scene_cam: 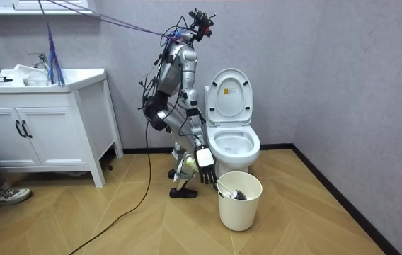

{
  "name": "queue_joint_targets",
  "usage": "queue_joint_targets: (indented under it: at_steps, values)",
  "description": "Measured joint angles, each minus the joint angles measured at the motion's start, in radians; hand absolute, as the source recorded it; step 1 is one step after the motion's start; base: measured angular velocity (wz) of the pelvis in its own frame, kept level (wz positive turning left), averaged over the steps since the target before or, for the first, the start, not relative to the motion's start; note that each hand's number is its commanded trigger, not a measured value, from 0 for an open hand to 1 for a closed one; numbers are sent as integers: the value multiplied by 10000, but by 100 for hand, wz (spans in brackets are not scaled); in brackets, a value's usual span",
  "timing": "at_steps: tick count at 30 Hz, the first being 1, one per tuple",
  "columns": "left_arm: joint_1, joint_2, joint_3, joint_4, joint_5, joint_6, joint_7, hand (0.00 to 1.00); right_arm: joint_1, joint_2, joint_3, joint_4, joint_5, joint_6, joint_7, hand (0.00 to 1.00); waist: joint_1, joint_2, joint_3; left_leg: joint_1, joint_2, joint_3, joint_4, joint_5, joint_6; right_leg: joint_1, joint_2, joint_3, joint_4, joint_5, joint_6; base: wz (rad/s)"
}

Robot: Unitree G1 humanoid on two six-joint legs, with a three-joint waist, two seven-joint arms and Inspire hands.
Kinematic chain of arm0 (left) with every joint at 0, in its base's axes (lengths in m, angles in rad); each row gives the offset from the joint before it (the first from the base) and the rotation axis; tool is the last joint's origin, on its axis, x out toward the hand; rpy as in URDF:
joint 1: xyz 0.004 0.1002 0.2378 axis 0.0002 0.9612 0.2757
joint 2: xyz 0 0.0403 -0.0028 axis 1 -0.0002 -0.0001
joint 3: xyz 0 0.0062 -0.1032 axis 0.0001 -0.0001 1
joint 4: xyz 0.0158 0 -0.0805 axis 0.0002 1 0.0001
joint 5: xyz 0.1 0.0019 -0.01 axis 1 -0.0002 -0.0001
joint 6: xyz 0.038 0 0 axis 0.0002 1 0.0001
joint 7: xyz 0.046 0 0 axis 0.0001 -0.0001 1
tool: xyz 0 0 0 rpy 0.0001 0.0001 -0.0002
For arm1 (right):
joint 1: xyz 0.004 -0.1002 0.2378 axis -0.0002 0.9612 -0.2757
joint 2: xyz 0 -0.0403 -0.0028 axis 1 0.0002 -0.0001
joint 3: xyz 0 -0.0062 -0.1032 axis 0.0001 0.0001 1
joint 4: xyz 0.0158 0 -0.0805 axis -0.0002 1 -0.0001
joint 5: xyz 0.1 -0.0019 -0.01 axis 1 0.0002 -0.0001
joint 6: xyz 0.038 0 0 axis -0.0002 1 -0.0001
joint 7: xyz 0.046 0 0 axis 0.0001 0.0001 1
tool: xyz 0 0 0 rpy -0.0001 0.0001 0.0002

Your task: Brush toilet

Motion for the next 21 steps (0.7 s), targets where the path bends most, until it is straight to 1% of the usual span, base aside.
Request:
queue_joint_targets:
  at_steps: [2,5,9,11,13,16,20,21]
  values:
    - [-17,14,-9,-210,-17,-3,0,0,-123,-28,6,3,3,-4,1,0,11,30,0,-300,-5,-61,214,-21,-47,-254,-118,-91,242,-96,-97,14]
    - [-38,15,-127,-392,-116,-11,-4,0,-191,-140,105,26,296,-5,30,0,73,31,-1,-543,-22,-94,405,-34,-78,-510,-139,-107,494,-174,-150,9]
    - [-77,27,-141,-471,-313,-48,-3,0,-186,-300,491,17,902,-10,152,0,179,29,0,-849,-12,-96,577,-55,-115,-829,-167,-112,701,-222,-217,2]
    - [-57,35,-190,-536,-312,-48,-3,0,-164,-361,732,26,1156,-5,256,0,207,28,1,-990,-25,-95,664,-65,-129,-980,-227,-135,831,-253,-266,6]
    - [-21,47,-220,-548,-425,-48,-43,0,-81,-363,833,58,1437,-16,467,0,168,28,0,-1061,-58,-100,776,-118,-150,-1052,-363,-181,985,-343,-324,9]
    - [4,90,-212,-554,-491,-48,-203,0,105,-393,852,52,1759,10,797,0,7,25,1,-1096,-189,-150,1018,-263,-154,-1058,-513,-175,1332,-609,-292,16]
    - [11,108,-206,-667,-504,-44,-428,0,149,-412,857,52,2129,10,1261,0,-13,26,1,-1138,-197,-198,1248,-421,-170,-1061,-509,-171,1487,-738,-268,0]
    - [21,108,-206,-694,-504,-33,-459,0,155,-424,857,52,2197,11,1327,10,-10,26,0,-1146,-195,-201,1285,-446,-165,-1061,-508,-169,1518,-760,-255,0]
